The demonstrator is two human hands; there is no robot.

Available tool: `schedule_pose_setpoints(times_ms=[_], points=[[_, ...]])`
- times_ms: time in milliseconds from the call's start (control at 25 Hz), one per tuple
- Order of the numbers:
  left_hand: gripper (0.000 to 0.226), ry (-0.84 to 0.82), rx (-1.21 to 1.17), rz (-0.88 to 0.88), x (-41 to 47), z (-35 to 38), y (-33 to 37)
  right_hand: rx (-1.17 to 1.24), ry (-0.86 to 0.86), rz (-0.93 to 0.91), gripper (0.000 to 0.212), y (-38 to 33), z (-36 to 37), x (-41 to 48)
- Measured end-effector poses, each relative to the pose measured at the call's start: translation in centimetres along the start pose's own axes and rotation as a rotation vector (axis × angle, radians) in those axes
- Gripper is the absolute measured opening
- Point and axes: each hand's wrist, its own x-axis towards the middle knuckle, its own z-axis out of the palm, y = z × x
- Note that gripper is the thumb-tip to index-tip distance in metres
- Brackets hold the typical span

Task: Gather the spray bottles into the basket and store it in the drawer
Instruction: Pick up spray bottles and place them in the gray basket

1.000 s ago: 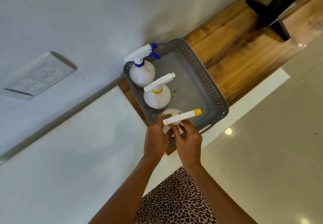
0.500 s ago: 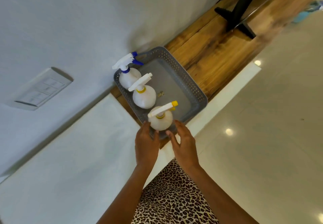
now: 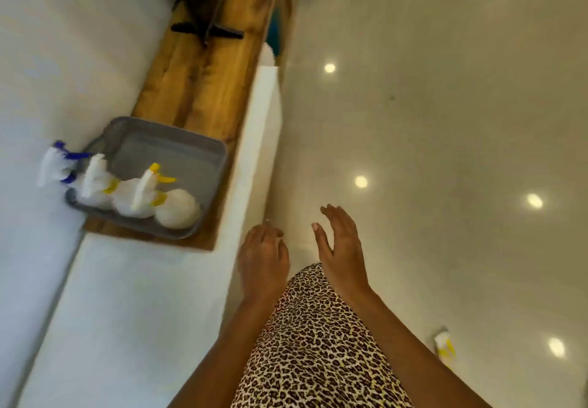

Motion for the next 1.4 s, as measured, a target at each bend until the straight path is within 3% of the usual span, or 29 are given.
schedule_pose_setpoints(times_ms=[320, 640, 800, 1000, 1240, 1360, 1400], points=[[0.021, -0.276, 0.110, 0.466, -5.1, 11.3, 15.8, 0.008, 0.327, 0.358, 0.039, 14.1, -14.5, -8.5], [0.021, -0.556, 0.227, 0.730, -14.1, 22.7, 26.3, 0.040, 0.409, 0.720, 0.034, 28.9, -22.7, -18.7], [0.023, -0.724, 0.316, 0.820, -17.5, 30.1, 27.4, -0.006, 0.325, 0.864, 0.033, 37.4, -22.2, -22.4], [0.024, -0.880, 0.382, 0.856, -19.5, 41.9, 23.7, -0.075, 0.058, 1.048, 0.034, 49.4, -16.3, -24.9], [0.022, -0.971, 0.464, 0.861, -18.0, 57.2, 14.2, -0.237, -0.229, 1.003, 0.043, 61.6, -7.5, -22.7], [0.020, -0.960, 0.479, 0.878, -15.9, 62.7, 9.5, -0.495, -0.269, 1.006, 0.028, 62.1, -6.2, -20.4], [0.020, -0.955, 0.480, 0.877, -15.2, 63.9, 8.3, -0.631, -0.392, 0.959, 0.063, 60.3, -6.0, -20.3]])
